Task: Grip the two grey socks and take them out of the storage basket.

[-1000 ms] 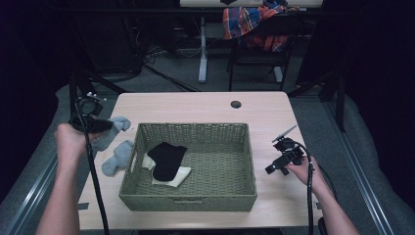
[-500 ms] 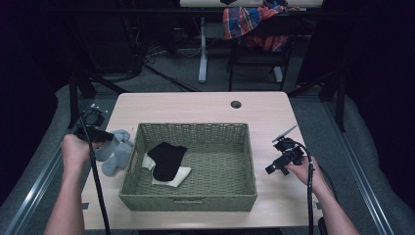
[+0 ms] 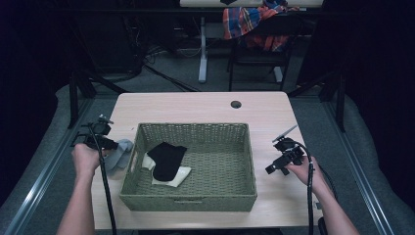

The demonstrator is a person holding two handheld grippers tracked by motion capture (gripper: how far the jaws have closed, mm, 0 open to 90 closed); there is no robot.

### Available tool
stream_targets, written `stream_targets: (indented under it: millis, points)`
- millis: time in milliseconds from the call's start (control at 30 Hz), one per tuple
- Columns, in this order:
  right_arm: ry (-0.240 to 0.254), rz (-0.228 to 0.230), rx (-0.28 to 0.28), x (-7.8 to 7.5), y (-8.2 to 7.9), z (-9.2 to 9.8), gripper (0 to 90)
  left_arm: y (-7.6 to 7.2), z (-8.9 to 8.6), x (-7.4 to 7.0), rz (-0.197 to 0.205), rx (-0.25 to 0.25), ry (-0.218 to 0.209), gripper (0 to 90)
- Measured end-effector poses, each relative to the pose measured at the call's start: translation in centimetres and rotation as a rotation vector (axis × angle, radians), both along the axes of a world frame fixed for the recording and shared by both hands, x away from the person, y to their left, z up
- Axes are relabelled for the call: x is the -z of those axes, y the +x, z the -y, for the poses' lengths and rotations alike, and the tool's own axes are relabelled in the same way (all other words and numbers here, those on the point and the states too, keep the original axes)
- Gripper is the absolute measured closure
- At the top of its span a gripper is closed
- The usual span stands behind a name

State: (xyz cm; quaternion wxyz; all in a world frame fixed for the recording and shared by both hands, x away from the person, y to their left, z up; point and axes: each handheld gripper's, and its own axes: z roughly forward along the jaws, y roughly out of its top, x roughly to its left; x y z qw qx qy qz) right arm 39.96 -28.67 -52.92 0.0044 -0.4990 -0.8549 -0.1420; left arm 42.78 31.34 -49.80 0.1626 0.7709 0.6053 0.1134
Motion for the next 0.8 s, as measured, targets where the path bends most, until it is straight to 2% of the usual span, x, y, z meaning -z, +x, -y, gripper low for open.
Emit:
stream_targets:
  millis: [100,133,200,233,267,333,400,467,500,600,633,667,700,767,800]
  points:
    - [0.001,0.001,-0.004,0.0,0.0,0.0,11.1,0.1,-0.2,1.2,-0.02,-0.014,-0.01,85.4]
    - [0.012,0.014,0.016,0.1,-0.1,-0.1,11.1,0.1,-0.2,1.2,-0.02,-0.014,-0.01,83.9]
    - [0.012,0.016,0.02,0.2,-0.1,-0.1,11.1,0.0,-0.4,1.3,-0.039,-0.015,-0.028,81.2]
    - [0.013,0.017,0.02,0.2,-0.1,-0.1,11.1,0.0,-0.5,1.2,-0.053,-0.018,-0.031,75.8]
    - [0.01,0.008,0.004,0.1,0.0,0.0,11.1,-0.1,-0.5,1.1,-0.057,-0.016,-0.03,62.3]
    - [0.001,0.001,-0.007,0.0,0.0,0.0,11.1,-0.3,-0.6,0.8,-0.044,-0.029,-0.025,52.3]
    - [0.014,0.017,0.022,0.2,-0.1,-0.1,11.1,-0.9,-0.9,0.2,-0.021,-0.042,-0.026,46.0]
    - [0.014,0.013,0.015,0.1,0.0,-0.1,11.1,-1.0,-1.0,0.0,-0.013,-0.048,-0.025,39.0]
    - [-0.005,-0.003,-0.007,-0.1,0.1,0.0,11.1,-1.2,-1.1,-0.3,-0.01,-0.055,-0.025,34.9]
    - [0.001,0.003,-0.003,0.0,0.0,0.0,11.1,-1.9,-1.2,-1.1,0.013,-0.066,-0.027,23.2]
    - [0.001,0.003,-0.003,0.0,0.0,0.0,11.1,-2.3,-1.2,-1.4,0.018,-0.064,-0.039,23.2]
    - [0.013,0.016,0.018,0.1,-0.1,0.0,11.1,-2.6,-1.2,-1.7,0.024,-0.064,-0.049,17.7]
    - [0.024,0.02,0.018,0.1,-0.1,0.0,11.1,-3.3,-1.1,-2.2,0.029,-0.07,-0.049,14.5]
    - [0.023,0.02,0.017,0.1,-0.1,0.0,11.1,-3.7,-1.1,-2.6,0.033,-0.079,-0.039,12.5]
    - [0.007,-0.001,-0.006,-0.1,0.0,0.0,11.0,-4.3,-1.0,-3.0,0.042,-0.073,-0.054,7.7]
